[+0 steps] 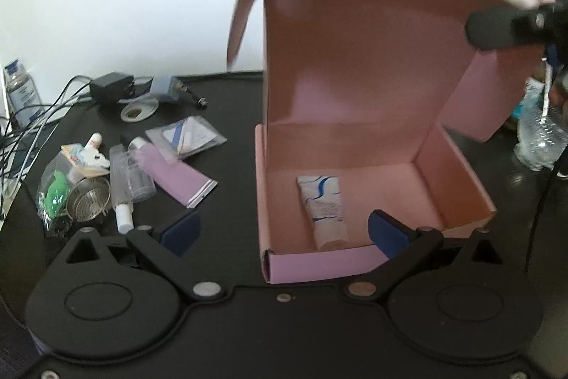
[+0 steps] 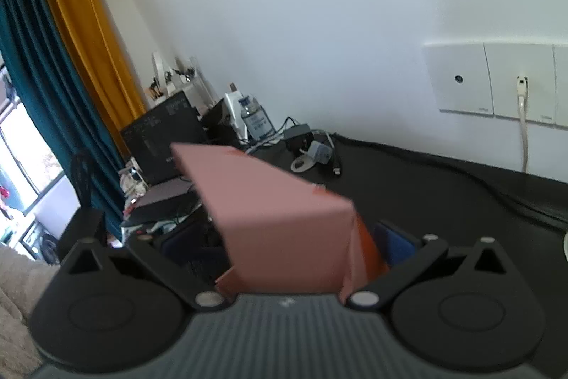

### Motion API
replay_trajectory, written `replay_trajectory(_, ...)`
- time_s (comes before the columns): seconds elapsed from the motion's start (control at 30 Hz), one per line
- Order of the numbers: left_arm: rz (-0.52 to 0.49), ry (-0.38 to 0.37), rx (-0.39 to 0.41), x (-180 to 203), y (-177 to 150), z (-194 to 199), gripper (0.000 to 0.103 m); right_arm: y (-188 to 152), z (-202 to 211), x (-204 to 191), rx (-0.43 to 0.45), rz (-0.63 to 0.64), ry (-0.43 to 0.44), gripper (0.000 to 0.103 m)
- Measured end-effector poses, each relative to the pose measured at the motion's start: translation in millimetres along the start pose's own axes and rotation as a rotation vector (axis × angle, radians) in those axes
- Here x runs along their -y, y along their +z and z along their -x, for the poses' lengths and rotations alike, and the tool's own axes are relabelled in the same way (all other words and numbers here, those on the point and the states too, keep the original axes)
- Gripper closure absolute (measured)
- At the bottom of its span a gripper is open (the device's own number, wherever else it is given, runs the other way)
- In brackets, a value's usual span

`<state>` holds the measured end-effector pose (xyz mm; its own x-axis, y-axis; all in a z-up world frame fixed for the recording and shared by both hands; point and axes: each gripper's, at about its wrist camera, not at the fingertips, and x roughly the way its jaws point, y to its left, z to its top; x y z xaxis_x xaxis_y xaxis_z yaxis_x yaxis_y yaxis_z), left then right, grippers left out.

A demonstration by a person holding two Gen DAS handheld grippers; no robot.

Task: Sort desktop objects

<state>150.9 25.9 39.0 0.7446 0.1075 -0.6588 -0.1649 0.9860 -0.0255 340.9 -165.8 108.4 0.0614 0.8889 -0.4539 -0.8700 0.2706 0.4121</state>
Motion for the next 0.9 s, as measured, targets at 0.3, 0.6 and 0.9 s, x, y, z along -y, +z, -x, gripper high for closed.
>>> replay_trajectory(0.3, -0.107, -0.093, 0.148, -2, 2, 34, 0.001, -17, 12, -42, 0.013, -0.003, -0.147, 0.001)
replay_trajectory(0.6, -0.163, -0.180, 0.173, -1, -1, 42, 0.001, -40, 32, -71, 0.030, -0.040, -0.224, 0.001)
replay_trajectory(0.9, -0.199, -0.235, 0.164, 0, -11, 47, 0.001, -58, 42, -89, 0.094, -0.130, -0.261, 0.001)
